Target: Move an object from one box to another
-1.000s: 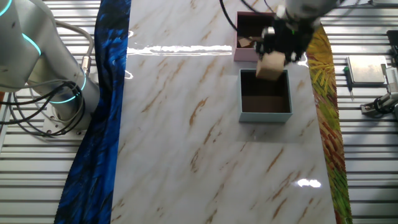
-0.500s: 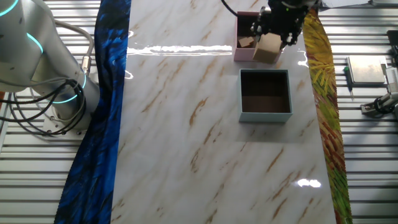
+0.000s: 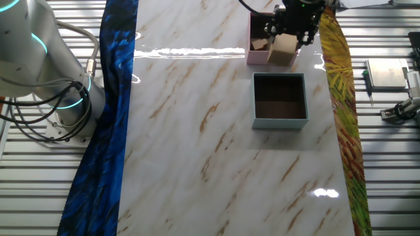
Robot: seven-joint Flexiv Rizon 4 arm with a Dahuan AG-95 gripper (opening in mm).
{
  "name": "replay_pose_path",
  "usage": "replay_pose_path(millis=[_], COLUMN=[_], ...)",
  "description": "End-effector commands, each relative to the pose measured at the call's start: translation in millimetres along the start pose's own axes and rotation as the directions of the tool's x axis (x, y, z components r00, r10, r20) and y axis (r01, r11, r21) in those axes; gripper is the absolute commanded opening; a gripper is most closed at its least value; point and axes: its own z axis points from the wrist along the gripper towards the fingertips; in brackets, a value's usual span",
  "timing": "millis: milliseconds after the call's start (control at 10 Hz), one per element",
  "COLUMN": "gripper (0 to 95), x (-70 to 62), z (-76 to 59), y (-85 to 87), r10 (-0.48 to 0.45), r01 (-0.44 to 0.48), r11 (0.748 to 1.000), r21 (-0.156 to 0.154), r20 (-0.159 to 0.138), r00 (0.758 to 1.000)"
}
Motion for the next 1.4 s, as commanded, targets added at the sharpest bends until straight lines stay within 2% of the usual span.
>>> replay_pose_path(millis=[100, 200, 300, 400, 500, 700, 900, 1100, 1400], gripper=[0.0, 0.0, 0.0, 0.0, 0.0, 0.0, 0.0, 0.0, 0.0], x=[-25.1, -40.8, -47.1, -67.1, -74.9, -85.0, -86.6, -85.3, -90.6], z=[3.2, 4.9, 5.9, 11.1, 15.1, 21.8, 32.9, 48.9, 71.9], y=[14.5, 20.9, 23.2, 28.1, 27.4, 26.1, 22.0, 18.7, 22.5], r10=[0.022, 0.029, 0.032, 0.043, 0.043, 0.042, 0.024, 0.012, 0.025], r01=[-0.022, -0.029, -0.031, -0.043, -0.043, -0.043, -0.025, -0.014, -0.026], r11=[1.0, 1.0, 0.999, 0.999, 0.999, 0.999, 0.999, 0.999, 0.999], r21=[-0.012, -0.012, -0.011, -0.006, 0.006, 0.02, 0.032, 0.036, 0.034], r20=[0.041, 0.04, 0.039, 0.044, 0.047, 0.046, 0.043, 0.037, 0.04], r00=[0.999, 0.999, 0.999, 0.998, 0.998, 0.998, 0.999, 0.999, 0.999])
